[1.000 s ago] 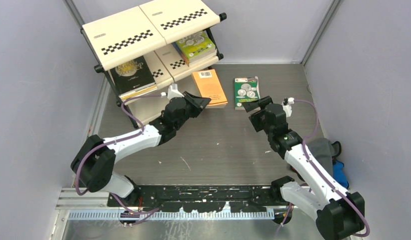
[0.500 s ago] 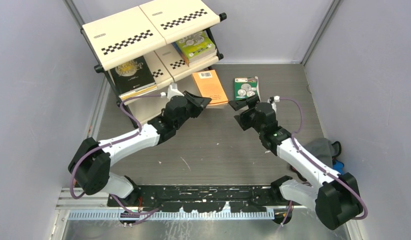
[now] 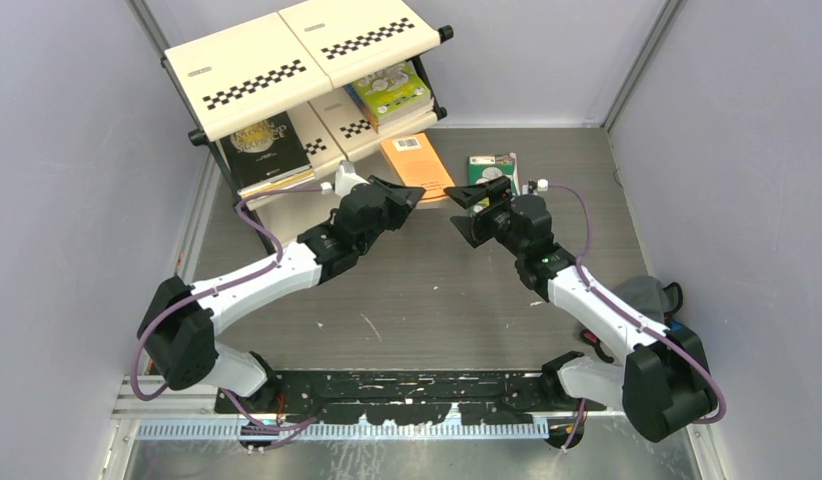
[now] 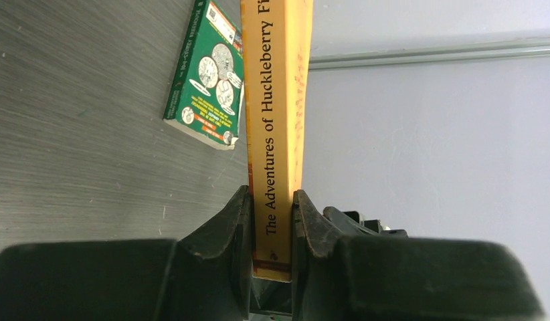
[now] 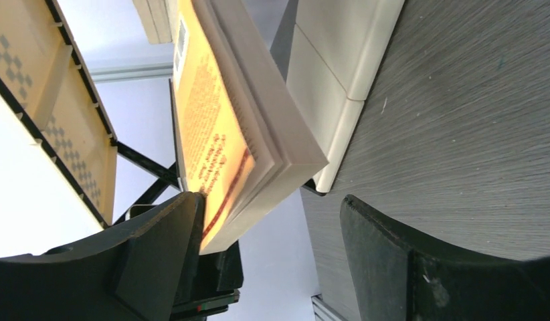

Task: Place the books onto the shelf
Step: Pick up the book from the center of the board.

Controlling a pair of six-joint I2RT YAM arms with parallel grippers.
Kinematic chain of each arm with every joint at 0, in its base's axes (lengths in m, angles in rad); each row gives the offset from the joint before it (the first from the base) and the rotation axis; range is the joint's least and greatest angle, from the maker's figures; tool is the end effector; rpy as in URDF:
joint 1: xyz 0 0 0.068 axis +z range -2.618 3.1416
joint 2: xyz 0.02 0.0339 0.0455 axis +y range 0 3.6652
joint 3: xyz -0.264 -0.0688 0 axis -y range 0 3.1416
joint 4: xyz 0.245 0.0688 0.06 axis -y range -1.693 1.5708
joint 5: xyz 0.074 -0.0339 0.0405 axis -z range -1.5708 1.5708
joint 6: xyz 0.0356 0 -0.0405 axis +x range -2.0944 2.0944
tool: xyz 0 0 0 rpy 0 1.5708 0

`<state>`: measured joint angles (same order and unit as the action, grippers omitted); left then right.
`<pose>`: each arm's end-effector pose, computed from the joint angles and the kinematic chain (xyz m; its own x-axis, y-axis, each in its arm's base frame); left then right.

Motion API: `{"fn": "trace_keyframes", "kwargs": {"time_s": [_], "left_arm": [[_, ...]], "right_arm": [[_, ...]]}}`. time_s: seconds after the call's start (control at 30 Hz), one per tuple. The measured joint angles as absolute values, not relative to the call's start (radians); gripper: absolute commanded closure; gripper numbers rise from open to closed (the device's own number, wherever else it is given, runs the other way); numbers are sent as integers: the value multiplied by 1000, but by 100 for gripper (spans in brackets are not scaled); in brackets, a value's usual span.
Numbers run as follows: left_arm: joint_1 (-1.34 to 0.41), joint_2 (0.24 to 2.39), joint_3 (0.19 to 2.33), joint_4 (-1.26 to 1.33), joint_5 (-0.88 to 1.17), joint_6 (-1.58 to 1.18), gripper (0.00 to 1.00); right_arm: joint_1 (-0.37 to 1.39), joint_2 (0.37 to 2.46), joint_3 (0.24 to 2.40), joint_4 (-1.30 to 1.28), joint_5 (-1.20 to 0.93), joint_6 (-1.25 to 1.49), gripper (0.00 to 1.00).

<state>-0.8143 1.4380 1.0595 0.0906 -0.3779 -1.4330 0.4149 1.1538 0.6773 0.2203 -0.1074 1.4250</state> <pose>0.2412 -0.2365 0.3100 -0.4558 -0.8584 -0.2355 -0.1336 0.3275 -0.9354 0.2402 0.1100 0.2681 -0.5241 0.8440 -0.1137 0.1574 0.2272 0.9610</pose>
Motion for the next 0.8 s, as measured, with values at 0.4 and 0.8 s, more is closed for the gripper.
{"fn": "trace_keyframes", "kwargs": {"time_s": [0.4,0.8], "left_arm": [[-818,1430,1033,61,-374,-1484,100],[-844,1422,1027,46,-387,-1494,100]], "right_arm": [[415,1164,677,246,-175,1468,15],[417,1193,677,274,-231,1508,15]]}}
